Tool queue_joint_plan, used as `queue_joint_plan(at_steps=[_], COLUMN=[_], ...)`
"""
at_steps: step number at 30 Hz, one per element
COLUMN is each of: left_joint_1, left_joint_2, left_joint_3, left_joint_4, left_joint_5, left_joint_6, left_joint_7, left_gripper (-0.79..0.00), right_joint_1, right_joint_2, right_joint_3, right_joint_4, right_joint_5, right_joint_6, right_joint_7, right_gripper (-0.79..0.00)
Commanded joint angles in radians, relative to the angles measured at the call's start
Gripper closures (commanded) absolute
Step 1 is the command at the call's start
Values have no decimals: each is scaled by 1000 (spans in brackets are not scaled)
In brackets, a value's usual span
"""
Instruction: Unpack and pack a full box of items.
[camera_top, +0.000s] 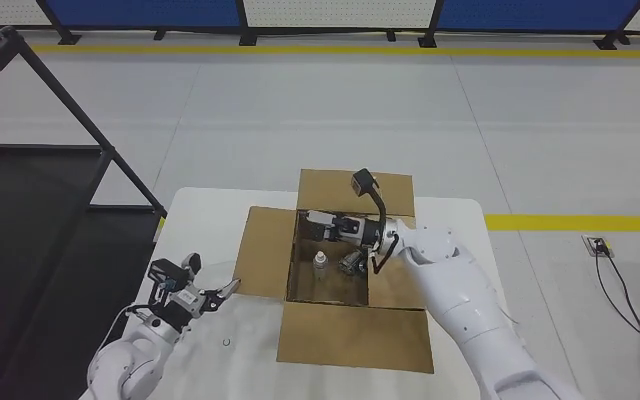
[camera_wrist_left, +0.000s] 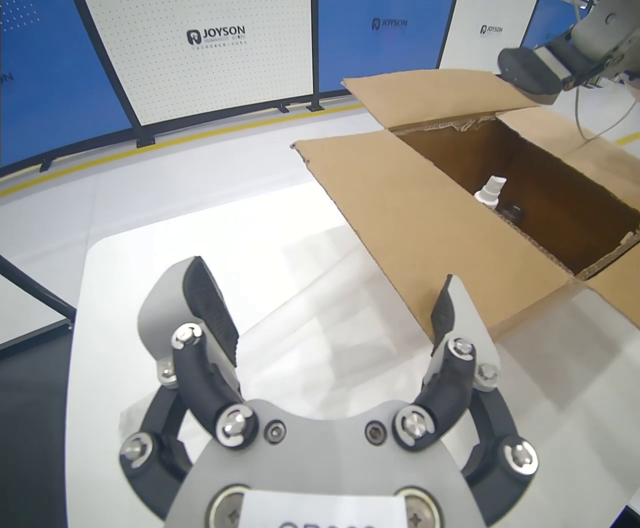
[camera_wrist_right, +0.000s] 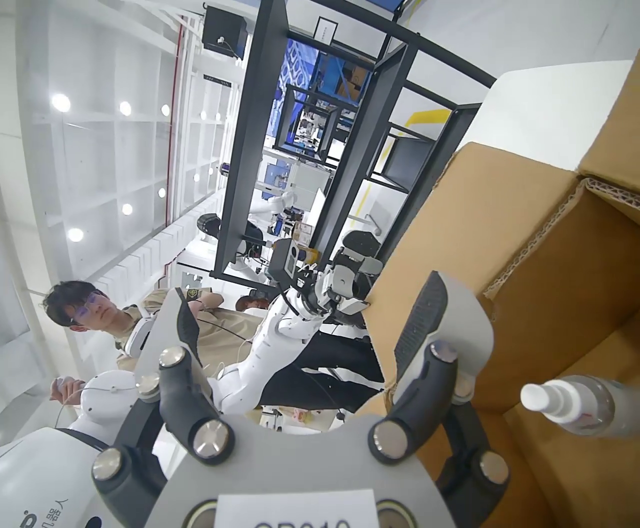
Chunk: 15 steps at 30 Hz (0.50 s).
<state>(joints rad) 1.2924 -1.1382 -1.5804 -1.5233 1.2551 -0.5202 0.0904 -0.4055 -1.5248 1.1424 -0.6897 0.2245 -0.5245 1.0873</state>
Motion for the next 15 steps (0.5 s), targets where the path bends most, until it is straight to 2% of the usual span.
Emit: queue_joint_plan(at_steps=[1,10,15], left_joint_1=[9,55,74], left_joint_2=[1,1,3], left_joint_3=[-3,-36,-72], left_joint_4=[-21,-141,-173], left_joint_5=[-1,-21,-54], left_joint_6=[5,76,88], left_joint_7=[6,62,79], left_gripper=[-785,-785,-785], right_joint_1=[-19,-60,-41], right_joint_2=[9,31,9], right_joint_3=[12,36,-13], right_joint_4=[-33,-100,-85], right_joint_5=[-4,-7,0], right_joint_6=[14,90,202], right_joint_7=[0,-20,-133], right_gripper=[-785,-785,-785])
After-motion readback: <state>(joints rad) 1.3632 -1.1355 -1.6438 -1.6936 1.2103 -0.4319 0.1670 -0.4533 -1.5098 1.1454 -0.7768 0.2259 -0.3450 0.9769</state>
